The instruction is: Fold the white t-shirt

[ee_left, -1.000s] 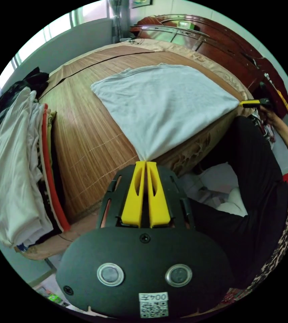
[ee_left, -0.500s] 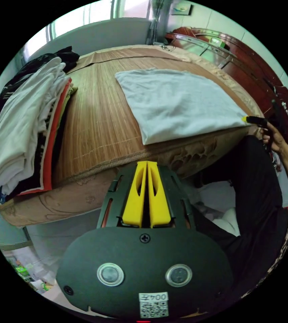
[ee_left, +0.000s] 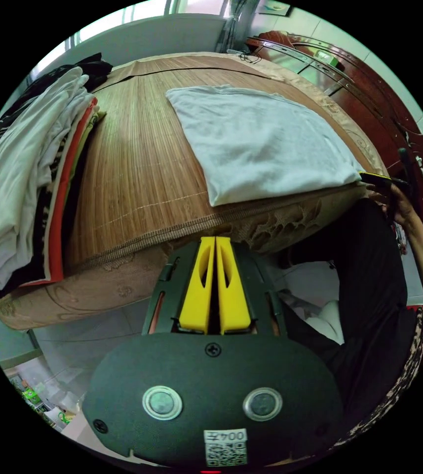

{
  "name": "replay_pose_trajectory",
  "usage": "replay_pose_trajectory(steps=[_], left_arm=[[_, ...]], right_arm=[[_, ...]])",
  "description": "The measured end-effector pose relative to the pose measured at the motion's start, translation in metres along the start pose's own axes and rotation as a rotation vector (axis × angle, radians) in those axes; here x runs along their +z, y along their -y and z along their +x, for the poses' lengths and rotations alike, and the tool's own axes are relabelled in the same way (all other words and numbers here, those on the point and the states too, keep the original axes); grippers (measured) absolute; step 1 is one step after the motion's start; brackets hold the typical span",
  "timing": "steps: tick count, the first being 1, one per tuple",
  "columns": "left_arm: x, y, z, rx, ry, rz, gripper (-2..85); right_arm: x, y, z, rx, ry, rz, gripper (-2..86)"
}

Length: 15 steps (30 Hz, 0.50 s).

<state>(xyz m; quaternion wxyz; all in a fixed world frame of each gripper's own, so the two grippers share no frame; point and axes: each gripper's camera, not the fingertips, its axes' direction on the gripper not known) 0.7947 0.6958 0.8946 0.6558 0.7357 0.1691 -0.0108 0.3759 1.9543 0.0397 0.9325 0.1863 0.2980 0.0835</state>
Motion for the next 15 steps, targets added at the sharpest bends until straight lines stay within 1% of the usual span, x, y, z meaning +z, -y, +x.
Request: replay_pose_trajectory(steps=[2, 3, 4, 5, 7, 8, 10, 11, 13, 15], left_arm=[[-0.005, 0.001, 0.006, -0.004, -0.017, 0.007, 1.2], [-0.013, 0.000, 0.011, -0.008, -0.024, 0.025, 1.4], [-0.018, -0.001, 0.014, -0.013, -0.027, 0.046, 1.5], [-0.034, -0.004, 0.022, -0.017, -0.033, 0.108, 1.7], [-0.067, -0.004, 0.052, 0.023, -0.061, 0.230, 2.9], [-0.074, -0.002, 0.062, 0.043, -0.075, 0.257, 3.4], [-0.088, 0.014, 0.100, 0.107, -0.119, 0.309, 5.2], [-0.091, 0.030, 0.131, 0.159, -0.157, 0.325, 6.2], [-0.089, 0.060, 0.187, 0.240, -0.194, 0.336, 7.1], [-0.074, 0.102, 0.279, 0.383, -0.221, 0.332, 8.8]], right_arm=[[-0.024, -0.014, 0.008, 0.004, 0.068, 0.136, 2.7], [-0.031, -0.017, 0.011, 0.004, 0.081, 0.157, 3.6], [-0.044, -0.021, 0.018, -0.003, 0.102, 0.206, 8.4], [-0.056, -0.023, 0.027, -0.018, 0.107, 0.247, 11.0], [-0.075, -0.025, 0.044, -0.024, 0.118, 0.290, 11.4], [-0.084, -0.025, 0.057, -0.023, 0.133, 0.307, 11.5], [-0.092, -0.023, 0.073, -0.030, 0.126, 0.305, 9.1], [-0.096, -0.023, 0.080, -0.051, 0.088, 0.287, 5.1], [-0.096, -0.020, 0.089, -0.060, 0.045, 0.270, 2.1], [-0.095, -0.017, 0.098, -0.074, 0.035, 0.270, 1.8]])
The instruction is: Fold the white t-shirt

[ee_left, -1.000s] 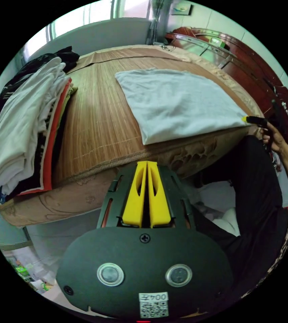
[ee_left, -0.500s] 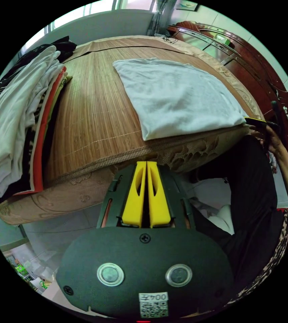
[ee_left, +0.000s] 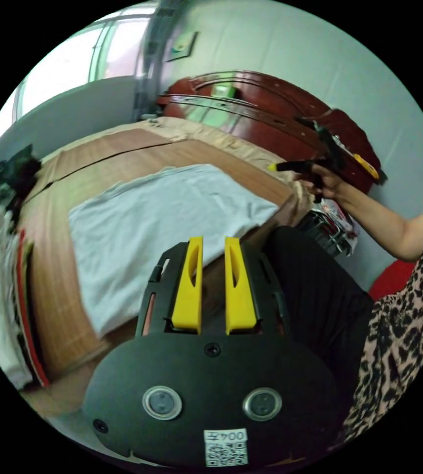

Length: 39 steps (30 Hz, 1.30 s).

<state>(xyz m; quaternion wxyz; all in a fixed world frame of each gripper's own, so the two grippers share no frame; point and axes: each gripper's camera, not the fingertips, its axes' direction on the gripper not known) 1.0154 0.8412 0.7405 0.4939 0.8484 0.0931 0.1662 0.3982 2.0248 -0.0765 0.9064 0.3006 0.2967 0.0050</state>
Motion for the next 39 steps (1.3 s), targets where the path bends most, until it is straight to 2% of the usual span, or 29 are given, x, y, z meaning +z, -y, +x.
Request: replay_pose_trajectory(steps=[4, 9, 13, 16, 19, 22, 26, 29, 31, 33, 35, 39], left_arm=[[0.101, 0.095, 0.115, 0.216, -0.052, -0.064, 12.0], [0.201, 0.154, 0.216, 0.384, -0.011, -0.155, 13.5], [0.249, 0.174, 0.252, 0.416, 0.032, -0.217, 13.6], [0.283, 0.191, 0.270, 0.428, 0.063, -0.273, 13.0], [0.297, 0.201, 0.277, 0.422, 0.094, -0.283, 12.4], [0.309, 0.214, 0.290, 0.424, 0.110, -0.294, 11.5], [0.309, 0.223, 0.287, 0.370, 0.067, -0.279, 8.6], [0.298, 0.231, 0.274, 0.287, 0.021, -0.232, 5.2], [0.295, 0.236, 0.268, 0.264, 0.009, -0.228, 4.0], [0.297, 0.240, 0.260, 0.241, 0.014, -0.240, 3.0], [0.291, 0.244, 0.250, 0.203, 0.018, -0.221, 2.5], [0.240, 0.258, 0.222, 0.097, -0.006, -0.067, 1.8]], right_arm=[[0.001, 0.001, 0.021, 0.022, -0.063, 0.086, 3.2], [0.015, -0.008, 0.048, 0.039, -0.011, 0.084, 2.5], [0.038, -0.021, 0.077, 0.072, 0.069, 0.073, 5.8], [0.063, -0.031, 0.095, 0.102, 0.095, 0.035, 2.5], [0.086, -0.040, 0.115, 0.150, 0.079, -0.015, 0.4], [0.095, -0.052, 0.134, 0.184, 0.072, 0.056, 1.0], [0.116, -0.060, 0.154, 0.175, 0.080, 0.033, 6.7], [0.120, -0.068, 0.172, 0.200, 0.116, 0.097, 6.4], [0.130, -0.065, 0.184, 0.206, 0.141, 0.027, 7.1], [0.138, -0.066, 0.194, 0.212, 0.153, 0.052, 12.3], [0.152, -0.063, 0.209, 0.230, 0.168, 0.032, 16.7], [0.176, -0.057, 0.232, 0.262, 0.247, -0.018, 18.3]])
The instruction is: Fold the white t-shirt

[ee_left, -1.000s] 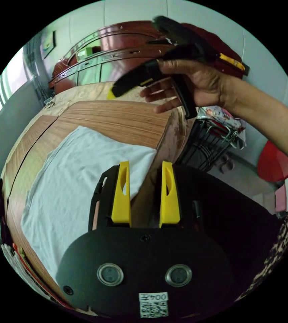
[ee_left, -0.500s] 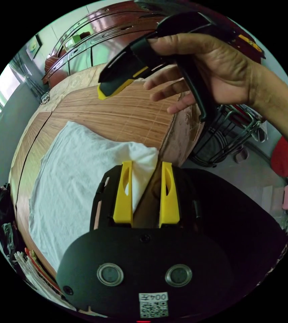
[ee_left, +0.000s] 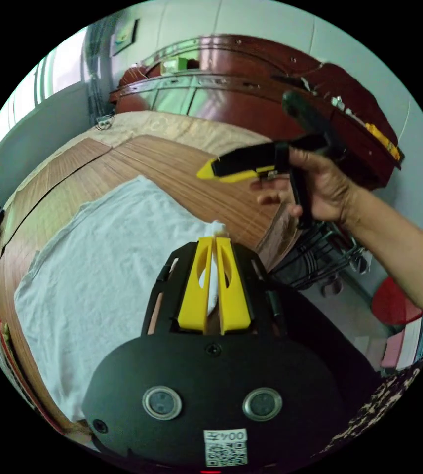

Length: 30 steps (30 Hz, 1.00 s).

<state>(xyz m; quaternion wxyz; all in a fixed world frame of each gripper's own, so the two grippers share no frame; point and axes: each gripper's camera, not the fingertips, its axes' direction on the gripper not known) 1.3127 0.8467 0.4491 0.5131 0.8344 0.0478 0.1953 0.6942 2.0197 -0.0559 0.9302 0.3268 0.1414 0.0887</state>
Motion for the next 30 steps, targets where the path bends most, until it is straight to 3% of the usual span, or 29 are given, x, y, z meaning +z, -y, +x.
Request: replay_pose_trajectory(steps=[7, 17, 24, 30], left_arm=[[-0.066, 0.006, -0.032, -0.039, -0.016, 0.104, 1.3], [-0.117, -0.006, -0.054, -0.029, 0.007, 0.181, 1.2], [-0.146, -0.033, -0.091, -0.070, -0.014, 0.213, 1.2], [-0.174, -0.076, -0.124, -0.143, -0.020, 0.269, 1.2]], right_arm=[[0.051, 0.030, 0.069, 0.226, 0.336, -0.058, 16.3], [0.157, 0.083, 0.077, 0.322, 0.511, -0.201, 19.6], [0.212, 0.147, 0.062, 0.353, 0.451, -0.193, 17.1], [0.213, 0.201, -0.002, 0.292, 0.283, -0.141, 8.6]])
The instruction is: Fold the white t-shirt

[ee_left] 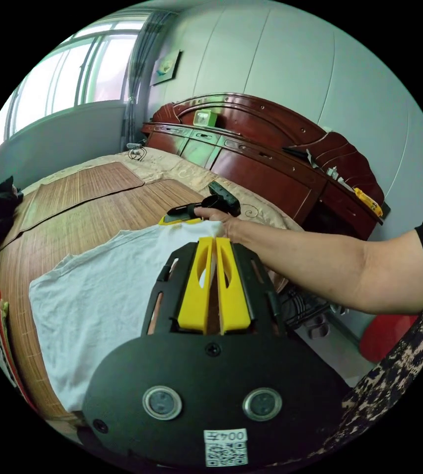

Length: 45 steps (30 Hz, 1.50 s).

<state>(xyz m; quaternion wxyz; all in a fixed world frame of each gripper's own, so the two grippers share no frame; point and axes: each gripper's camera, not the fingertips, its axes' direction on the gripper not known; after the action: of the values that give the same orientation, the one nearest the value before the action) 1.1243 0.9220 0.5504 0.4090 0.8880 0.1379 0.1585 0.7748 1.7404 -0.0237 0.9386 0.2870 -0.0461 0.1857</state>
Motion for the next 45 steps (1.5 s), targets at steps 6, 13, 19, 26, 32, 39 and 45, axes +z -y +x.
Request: replay_pose_trajectory(steps=[6, 13, 19, 26, 32, 39, 45], left_arm=[[-0.091, -0.049, -0.069, -0.149, 0.045, 0.117, 1.2], [-0.221, -0.159, -0.184, -0.419, 0.144, 0.232, 1.2], [-0.274, -0.269, -0.269, -0.653, 0.172, 0.251, 1.1], [-0.282, -0.422, -0.367, -0.969, 0.088, 0.258, 1.2], [-0.289, -0.512, -0.415, -1.170, -0.094, 0.306, 1.8], [-0.322, -0.575, -0.435, -1.225, -0.128, 0.333, 3.2], [-0.333, -0.583, -0.463, -1.148, -0.087, 0.267, 6.6]], right_arm=[[0.020, 0.007, -0.156, -0.165, -0.184, 0.003, 5.2], [0.123, -0.006, -0.393, -0.407, -0.434, -0.046, 5.2], [0.285, -0.033, -0.534, -0.564, -0.610, -0.140, 5.1], [0.462, -0.083, -0.609, -0.712, -0.887, -0.257, 6.0], [0.526, -0.113, -0.659, -0.822, -1.060, -0.376, 15.9], [0.463, -0.147, -0.733, -0.942, -0.983, -0.291, 20.3], [0.276, -0.228, -0.715, -0.981, -0.549, -0.166, 13.6]])
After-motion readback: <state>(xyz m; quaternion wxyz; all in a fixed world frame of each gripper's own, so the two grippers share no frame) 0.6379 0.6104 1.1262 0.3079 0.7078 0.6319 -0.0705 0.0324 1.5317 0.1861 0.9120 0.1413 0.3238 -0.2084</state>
